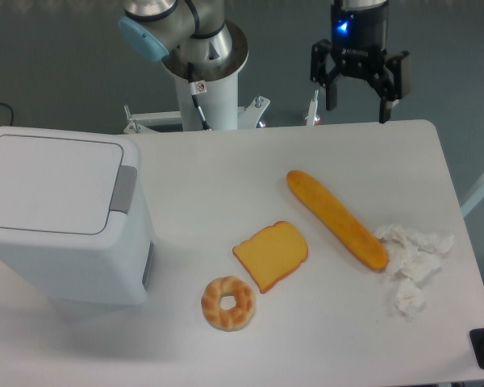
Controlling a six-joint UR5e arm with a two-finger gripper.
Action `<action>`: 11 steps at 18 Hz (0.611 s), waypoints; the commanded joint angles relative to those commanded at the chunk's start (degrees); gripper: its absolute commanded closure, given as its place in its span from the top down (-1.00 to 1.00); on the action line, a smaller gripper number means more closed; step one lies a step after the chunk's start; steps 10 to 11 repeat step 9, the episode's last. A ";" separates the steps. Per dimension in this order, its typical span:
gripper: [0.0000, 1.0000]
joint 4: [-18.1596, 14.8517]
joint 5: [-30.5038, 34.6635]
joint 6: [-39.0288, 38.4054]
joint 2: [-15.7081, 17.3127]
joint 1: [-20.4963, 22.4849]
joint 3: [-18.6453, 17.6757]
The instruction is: Close the trash can
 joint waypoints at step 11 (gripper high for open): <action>1.00 -0.36 -1.05 0.00 0.18 -0.09 0.44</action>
